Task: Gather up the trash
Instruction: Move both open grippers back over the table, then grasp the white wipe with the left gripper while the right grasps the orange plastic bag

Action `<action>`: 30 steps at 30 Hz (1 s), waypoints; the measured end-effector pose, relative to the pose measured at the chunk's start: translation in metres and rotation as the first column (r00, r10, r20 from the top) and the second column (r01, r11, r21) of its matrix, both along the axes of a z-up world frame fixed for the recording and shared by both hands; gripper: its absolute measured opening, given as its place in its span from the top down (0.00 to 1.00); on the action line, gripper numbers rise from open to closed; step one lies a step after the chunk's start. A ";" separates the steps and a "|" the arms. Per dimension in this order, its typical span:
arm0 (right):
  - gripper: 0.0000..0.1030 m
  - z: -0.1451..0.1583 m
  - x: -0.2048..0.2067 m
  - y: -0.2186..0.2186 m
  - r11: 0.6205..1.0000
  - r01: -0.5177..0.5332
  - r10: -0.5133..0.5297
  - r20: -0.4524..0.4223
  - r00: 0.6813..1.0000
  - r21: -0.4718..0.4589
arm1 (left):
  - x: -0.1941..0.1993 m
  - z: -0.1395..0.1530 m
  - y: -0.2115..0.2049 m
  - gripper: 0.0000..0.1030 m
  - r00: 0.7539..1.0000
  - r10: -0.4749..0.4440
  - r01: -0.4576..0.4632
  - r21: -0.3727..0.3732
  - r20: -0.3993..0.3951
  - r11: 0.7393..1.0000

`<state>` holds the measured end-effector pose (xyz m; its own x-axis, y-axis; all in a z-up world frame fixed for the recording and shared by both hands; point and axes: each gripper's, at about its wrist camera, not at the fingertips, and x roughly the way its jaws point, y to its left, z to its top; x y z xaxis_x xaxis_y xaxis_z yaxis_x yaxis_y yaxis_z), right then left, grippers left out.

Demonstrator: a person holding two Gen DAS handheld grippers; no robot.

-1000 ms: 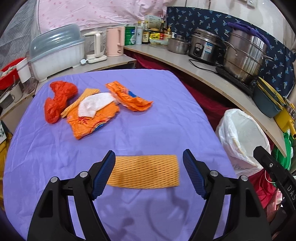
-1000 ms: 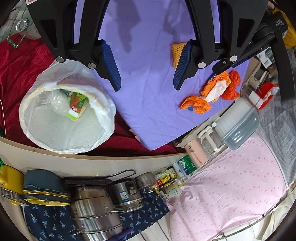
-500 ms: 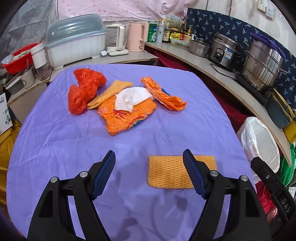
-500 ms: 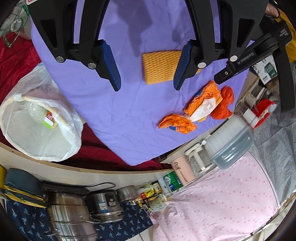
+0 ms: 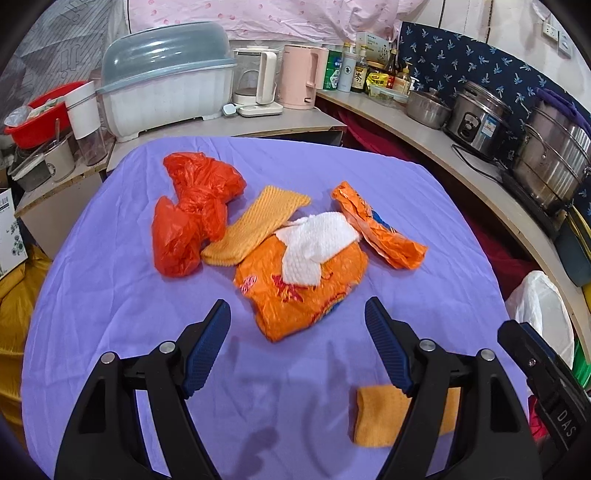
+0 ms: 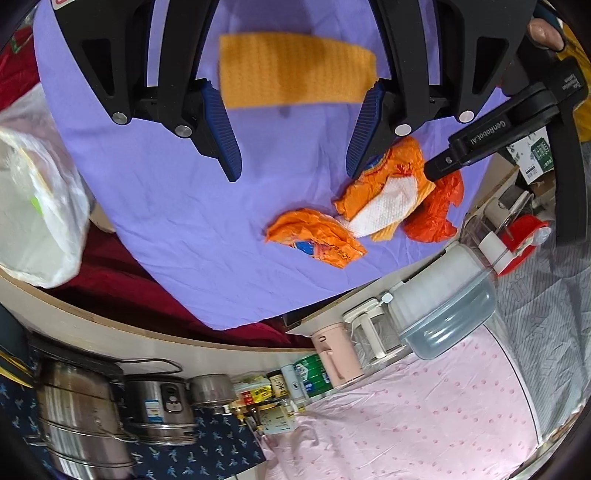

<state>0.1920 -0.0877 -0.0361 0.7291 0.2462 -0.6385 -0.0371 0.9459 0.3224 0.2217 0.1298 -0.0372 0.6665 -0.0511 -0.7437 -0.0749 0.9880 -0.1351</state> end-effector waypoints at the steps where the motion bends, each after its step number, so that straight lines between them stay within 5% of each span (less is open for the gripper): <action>1: 0.44 -0.001 0.009 0.003 1.000 -0.004 0.004 -0.004 1.000 -0.004 | 0.005 -0.002 0.000 0.31 1.000 0.000 0.000 -0.003 -0.004 1.000; 12: 0.44 -0.022 0.089 0.020 0.999 -0.044 0.043 -0.058 0.997 -0.015 | 0.066 -0.024 -0.006 0.37 0.998 -0.024 0.021 -0.049 -0.062 0.999; 21: 0.45 -0.046 0.132 0.028 0.998 -0.064 0.062 -0.114 0.992 -0.015 | 0.089 -0.040 -0.009 0.65 0.995 -0.047 0.041 -0.061 -0.091 0.997; 24: 0.58 -0.053 0.138 0.032 0.997 -0.080 0.078 -0.133 0.988 -0.011 | 0.091 -0.042 -0.009 0.85 0.993 -0.069 0.062 -0.068 -0.094 0.996; 25: 0.73 -0.055 0.139 0.033 0.996 -0.085 0.083 -0.141 0.987 -0.012 | 0.091 -0.043 -0.009 0.91 0.993 -0.071 0.064 -0.067 -0.097 0.996; 30: 0.82 -0.056 0.135 0.032 0.996 -0.093 0.092 -0.134 0.987 -0.001 | 0.088 -0.039 -0.011 0.95 0.994 -0.077 0.073 -0.053 -0.079 0.996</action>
<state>0.3267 -0.0556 -0.0922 0.6115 0.3035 -0.7308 -0.0816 0.9428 0.3232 0.3097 0.1186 -0.0767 0.5973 -0.1371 -0.7902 -0.0136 0.9834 -0.1809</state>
